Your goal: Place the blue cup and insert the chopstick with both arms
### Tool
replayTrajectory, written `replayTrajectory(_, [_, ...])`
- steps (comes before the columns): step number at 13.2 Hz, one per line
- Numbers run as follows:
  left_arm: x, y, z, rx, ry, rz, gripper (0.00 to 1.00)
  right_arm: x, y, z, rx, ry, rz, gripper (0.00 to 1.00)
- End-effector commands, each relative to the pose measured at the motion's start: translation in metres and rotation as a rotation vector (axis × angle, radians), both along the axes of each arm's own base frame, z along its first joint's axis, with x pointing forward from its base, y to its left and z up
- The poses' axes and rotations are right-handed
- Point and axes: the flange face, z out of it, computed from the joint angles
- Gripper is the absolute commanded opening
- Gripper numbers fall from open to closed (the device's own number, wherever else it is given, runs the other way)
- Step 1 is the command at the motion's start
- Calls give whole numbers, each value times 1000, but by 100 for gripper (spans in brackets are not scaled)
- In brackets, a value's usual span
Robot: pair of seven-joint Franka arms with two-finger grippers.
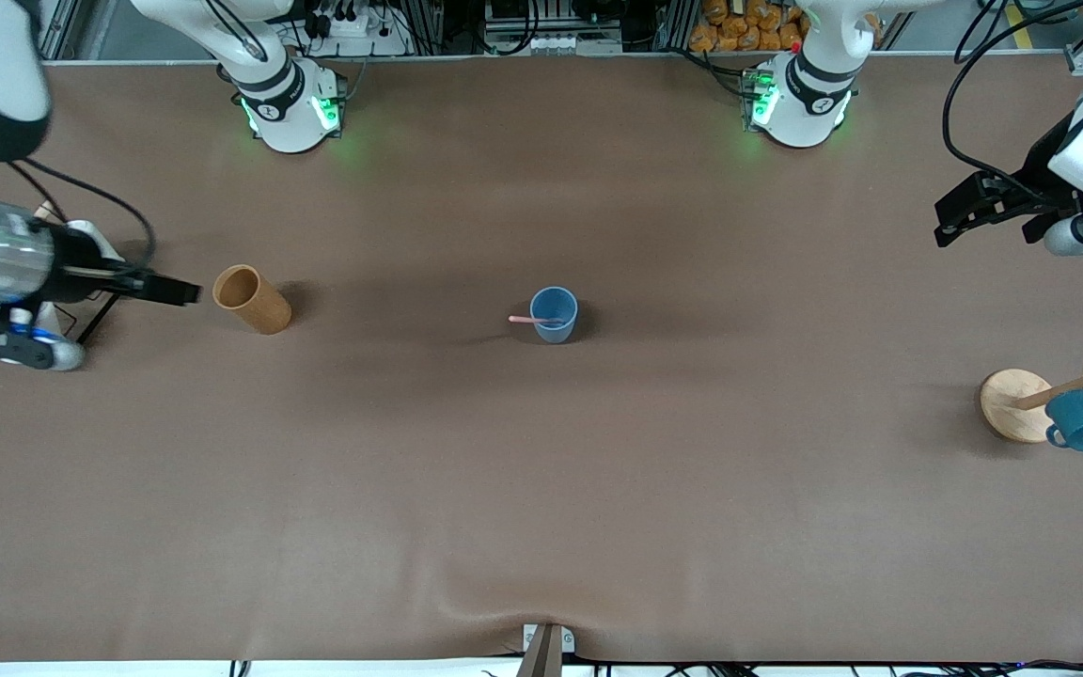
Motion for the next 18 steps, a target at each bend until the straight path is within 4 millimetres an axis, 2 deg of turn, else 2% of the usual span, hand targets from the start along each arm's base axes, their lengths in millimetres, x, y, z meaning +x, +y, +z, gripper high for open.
replayTrajectory(1, [-5,18,5,-14,1,13,100,-9,-22,21,-33,-45,100,100])
replayTrajectory(5, [-5,23,7,-12,-2,18,100,-30,-19,64,-52,-129,112,100])
replayTrajectory(7, [-6,24,9,-11,-5,19,100,-36,-11,76,-51,-162,139,100])
replayTrajectory(11, [-5,26,11,-2,-11,20,100,-54,-8,81,-57,-204,178,100])
replayTrajectory(14, [-3,28,22,-7,-35,23,100,-68,-4,84,-59,-227,182,100])
replayTrajectory(17, [-2,29,23,-8,-38,27,100,-72,-2,90,-61,-241,184,100])
replayTrajectory(18, [-2,29,29,-6,-52,29,100,-71,-1,91,-62,-247,187,100])
